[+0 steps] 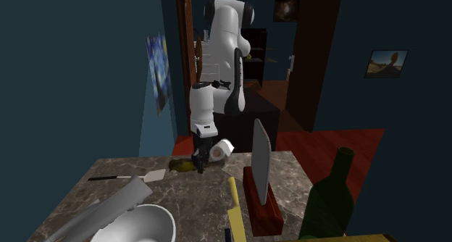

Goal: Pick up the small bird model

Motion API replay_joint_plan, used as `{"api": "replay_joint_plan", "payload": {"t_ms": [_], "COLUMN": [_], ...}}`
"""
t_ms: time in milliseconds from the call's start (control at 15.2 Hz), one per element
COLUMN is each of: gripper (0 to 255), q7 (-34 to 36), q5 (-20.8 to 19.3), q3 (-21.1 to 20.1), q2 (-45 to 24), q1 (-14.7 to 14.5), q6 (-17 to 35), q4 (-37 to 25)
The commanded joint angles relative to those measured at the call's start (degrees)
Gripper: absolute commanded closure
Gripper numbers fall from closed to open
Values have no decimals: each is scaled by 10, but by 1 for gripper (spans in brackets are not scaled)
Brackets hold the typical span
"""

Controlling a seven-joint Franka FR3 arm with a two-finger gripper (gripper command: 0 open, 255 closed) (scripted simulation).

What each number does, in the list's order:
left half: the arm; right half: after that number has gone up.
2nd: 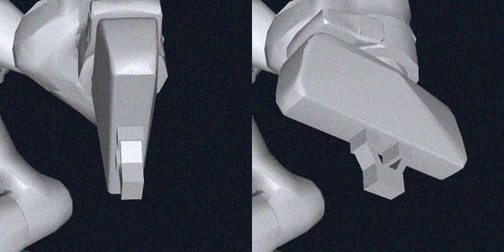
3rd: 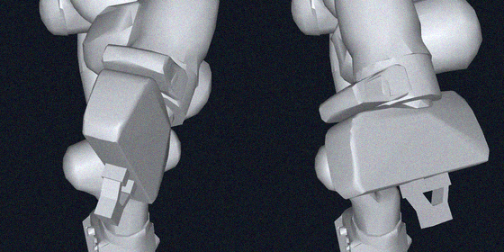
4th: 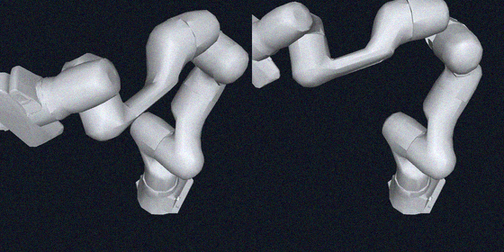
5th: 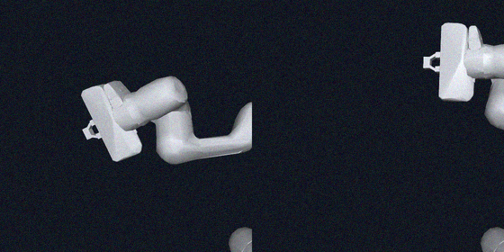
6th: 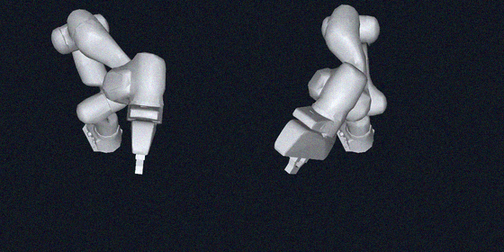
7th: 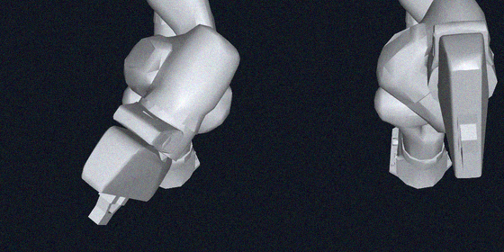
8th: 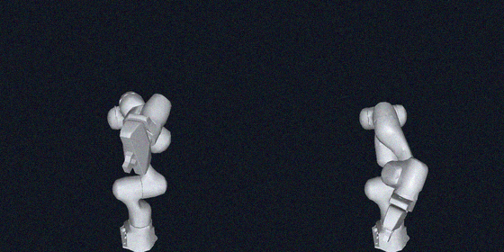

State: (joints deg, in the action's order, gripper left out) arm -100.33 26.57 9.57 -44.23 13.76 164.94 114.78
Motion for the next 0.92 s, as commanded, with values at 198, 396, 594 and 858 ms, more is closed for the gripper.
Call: {"api": "replay_joint_plan", "payload": {"t_ms": [198,396,594,858], "gripper": [255,255,255,255], "q7": [9,15,22,27], "q5": [-9,-16,-24,-30], "q3": [17,28,39,47], "q2": [37,58,80,95], "q1": [-14,-23,-32,-38], "q6": [-22,-35,-49,-60], "q4": [17,27,35,40]}}
